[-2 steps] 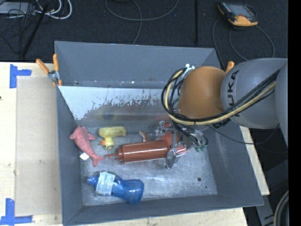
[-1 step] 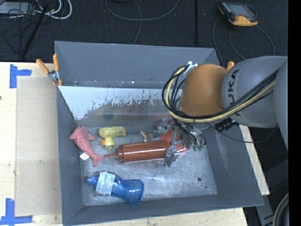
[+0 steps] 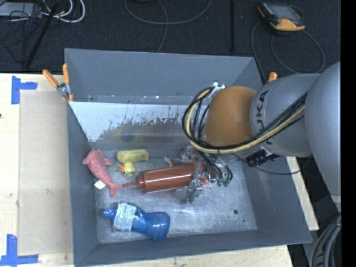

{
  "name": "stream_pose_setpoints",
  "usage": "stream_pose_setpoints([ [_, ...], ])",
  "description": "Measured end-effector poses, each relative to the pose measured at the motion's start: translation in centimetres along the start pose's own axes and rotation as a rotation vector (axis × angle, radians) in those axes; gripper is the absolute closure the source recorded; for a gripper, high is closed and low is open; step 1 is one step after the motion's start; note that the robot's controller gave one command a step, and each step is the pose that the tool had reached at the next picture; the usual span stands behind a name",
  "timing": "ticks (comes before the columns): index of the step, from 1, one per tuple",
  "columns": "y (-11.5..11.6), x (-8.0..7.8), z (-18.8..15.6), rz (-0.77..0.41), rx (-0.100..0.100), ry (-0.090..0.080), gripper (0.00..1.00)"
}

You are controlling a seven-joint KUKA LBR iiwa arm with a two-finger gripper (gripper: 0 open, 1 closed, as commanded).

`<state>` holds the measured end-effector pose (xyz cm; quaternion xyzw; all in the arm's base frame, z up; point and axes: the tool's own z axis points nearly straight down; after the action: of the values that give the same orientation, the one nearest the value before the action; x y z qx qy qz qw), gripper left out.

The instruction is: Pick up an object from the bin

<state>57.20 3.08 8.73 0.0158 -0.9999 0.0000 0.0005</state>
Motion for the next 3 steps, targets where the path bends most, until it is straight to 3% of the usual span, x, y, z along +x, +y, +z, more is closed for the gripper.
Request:
stream_pose_setpoints([
  [1, 0.36, 0.29, 1.03, 0.016, -0.003, -0.009, 1.00],
  [3, 0.37, 0.33, 0.85, 0.016, -0.003, -0.008, 1.00],
])
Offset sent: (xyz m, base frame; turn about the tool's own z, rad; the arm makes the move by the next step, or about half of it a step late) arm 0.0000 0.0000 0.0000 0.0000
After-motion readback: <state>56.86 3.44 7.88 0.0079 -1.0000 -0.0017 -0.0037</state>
